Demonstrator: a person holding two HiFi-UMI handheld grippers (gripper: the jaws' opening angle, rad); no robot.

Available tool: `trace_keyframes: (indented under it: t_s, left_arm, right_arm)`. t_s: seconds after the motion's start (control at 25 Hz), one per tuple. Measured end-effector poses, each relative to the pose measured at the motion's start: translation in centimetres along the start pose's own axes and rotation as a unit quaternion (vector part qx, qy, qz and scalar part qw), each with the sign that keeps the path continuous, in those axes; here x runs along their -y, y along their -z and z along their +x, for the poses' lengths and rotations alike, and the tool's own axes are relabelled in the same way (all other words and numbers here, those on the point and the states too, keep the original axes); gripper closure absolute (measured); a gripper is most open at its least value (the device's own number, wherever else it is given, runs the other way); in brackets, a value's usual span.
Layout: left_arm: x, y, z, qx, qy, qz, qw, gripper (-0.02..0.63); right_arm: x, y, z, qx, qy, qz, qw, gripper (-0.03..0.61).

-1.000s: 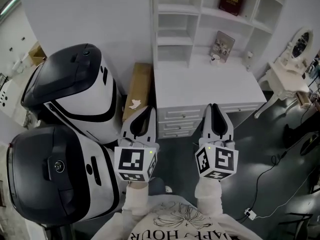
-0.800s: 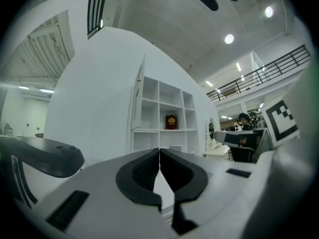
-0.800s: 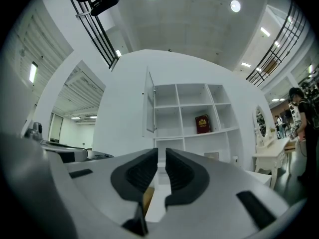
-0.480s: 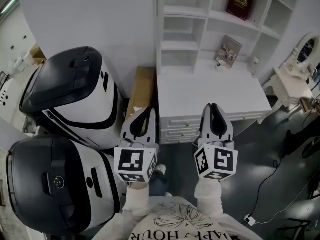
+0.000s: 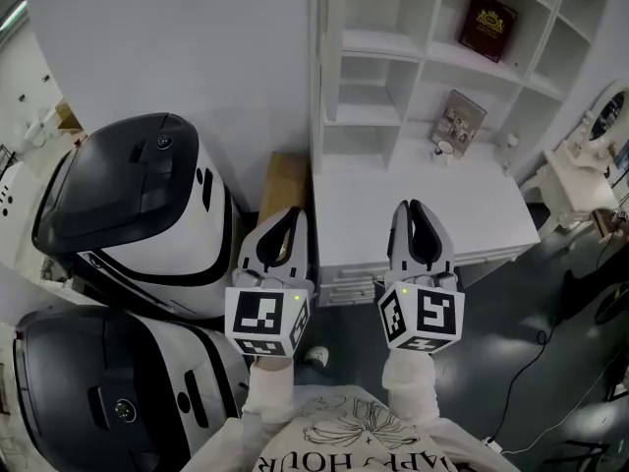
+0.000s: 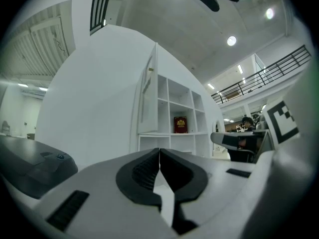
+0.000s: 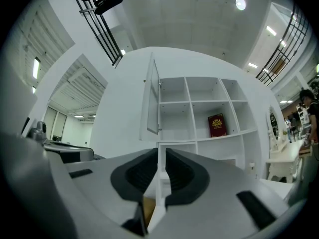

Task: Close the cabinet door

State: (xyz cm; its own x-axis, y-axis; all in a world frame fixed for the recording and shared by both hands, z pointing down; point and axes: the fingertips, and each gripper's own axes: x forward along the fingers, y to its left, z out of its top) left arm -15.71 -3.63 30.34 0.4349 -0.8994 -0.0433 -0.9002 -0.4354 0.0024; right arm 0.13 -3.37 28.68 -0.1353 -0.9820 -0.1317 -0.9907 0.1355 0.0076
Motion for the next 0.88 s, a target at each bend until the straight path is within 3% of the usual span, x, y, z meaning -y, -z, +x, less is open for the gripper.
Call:
trace_keyframes:
  t_s: [0.44,0.88]
  left_arm:
    - [-6.2,0.0,6.2,0.004,0.001,0.008,1.0000,0.609]
    - [-9.2,0.7,7.3,-0.002,-0.005,0.009,0.9999,0.609]
  right_arm:
    - [-3.0,-0.4,9.2,0.016,-0.035,0.005,0.999,0.527]
    - [-6.3,-2.3,13.4,0.038,-0.090,-0.010,0.995,0.483]
